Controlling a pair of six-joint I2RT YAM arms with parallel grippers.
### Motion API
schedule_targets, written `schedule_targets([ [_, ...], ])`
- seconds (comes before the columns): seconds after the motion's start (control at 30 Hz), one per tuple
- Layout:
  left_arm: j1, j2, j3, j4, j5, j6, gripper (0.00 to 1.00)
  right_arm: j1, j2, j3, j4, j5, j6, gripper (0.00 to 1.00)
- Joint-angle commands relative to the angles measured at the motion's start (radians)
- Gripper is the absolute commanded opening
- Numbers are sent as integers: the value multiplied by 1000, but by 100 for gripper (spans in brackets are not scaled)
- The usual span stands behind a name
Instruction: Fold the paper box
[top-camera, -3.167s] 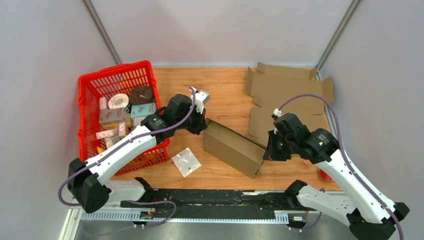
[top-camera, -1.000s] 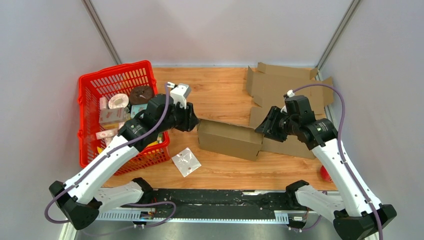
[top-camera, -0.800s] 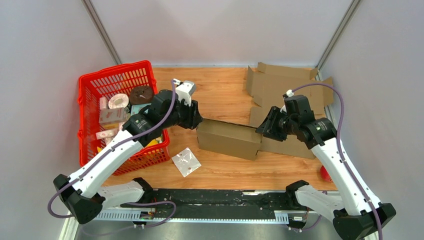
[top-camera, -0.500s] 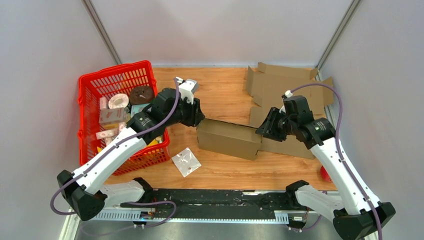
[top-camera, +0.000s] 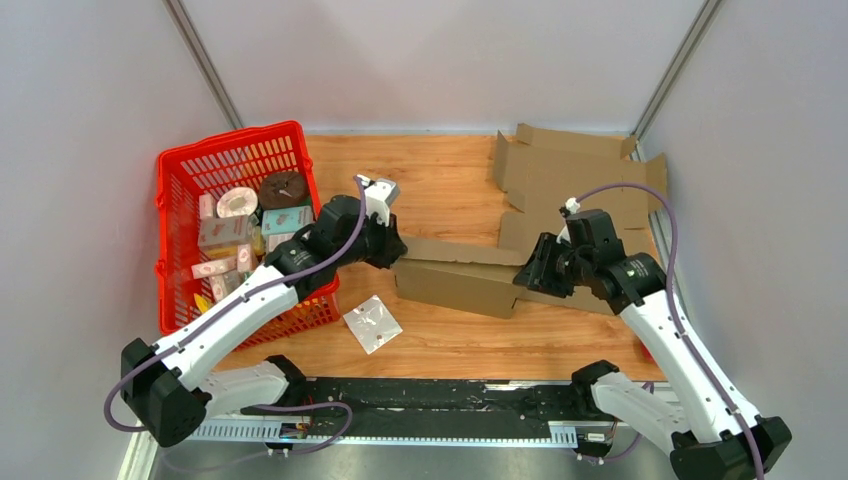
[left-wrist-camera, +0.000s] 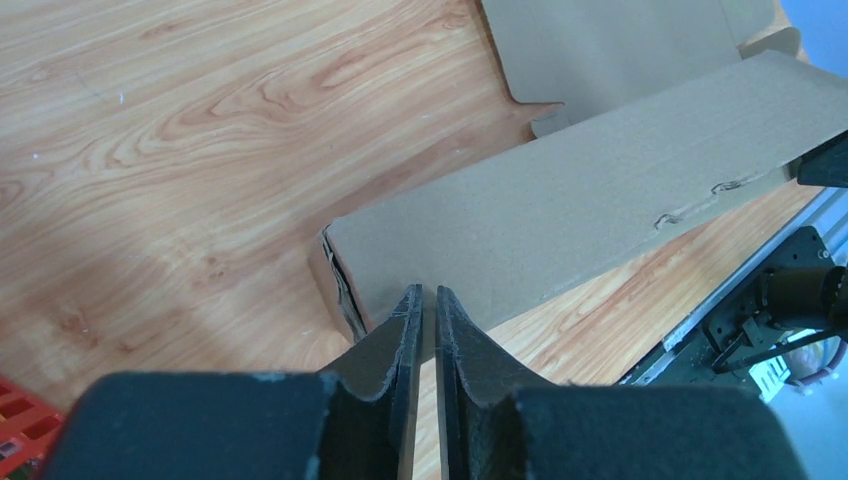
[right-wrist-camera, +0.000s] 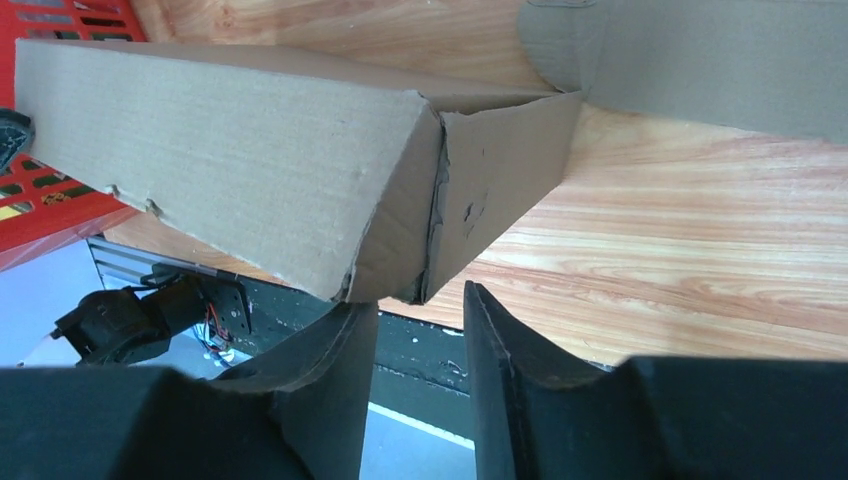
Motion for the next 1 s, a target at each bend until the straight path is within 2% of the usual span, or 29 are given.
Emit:
schedule_targets([
  [0.0,3,-26,-44,-27,18,-19,17,-13,-34,80,-33,-39,-42,42],
  [0.1,3,-32,-35,-29,19,-19,17,-33,-43,208,-72,-25,-27,45],
  [0.2,3,-32,-27,-35,22,-17,17,-36,-20,266,-57,-17,-21,46],
  [0.3,3,-29,-28,-41,22,-19,17,-38,32,277,24,-63,-26,40],
  [0.37,3,-36,-36,-38,22,-28,17,-44,29,222,93,-80,-19,36],
  [0.4,1,-41,-45,-37,24,-31,17,-53,22,190,195,-106,-16,32],
  [0.5,1,-56,-56,-33,15,-35,17,-74,-14,67,345,-160,-4,26],
  [0.67,3,-58,-51,-41,19,-31,17,-110,-58,-89,382,-247,11,14],
  [0.8,3,-41,-28,-30,51,-37,20,-110,-156,-223,397,-260,7,13],
  [0.87,3,-32,-15,-26,65,-37,20,-113,-199,-223,394,-234,-13,13],
  [0.97,3,-18,25,-38,90,-34,22,-133,-178,-137,350,-255,-52,14],
])
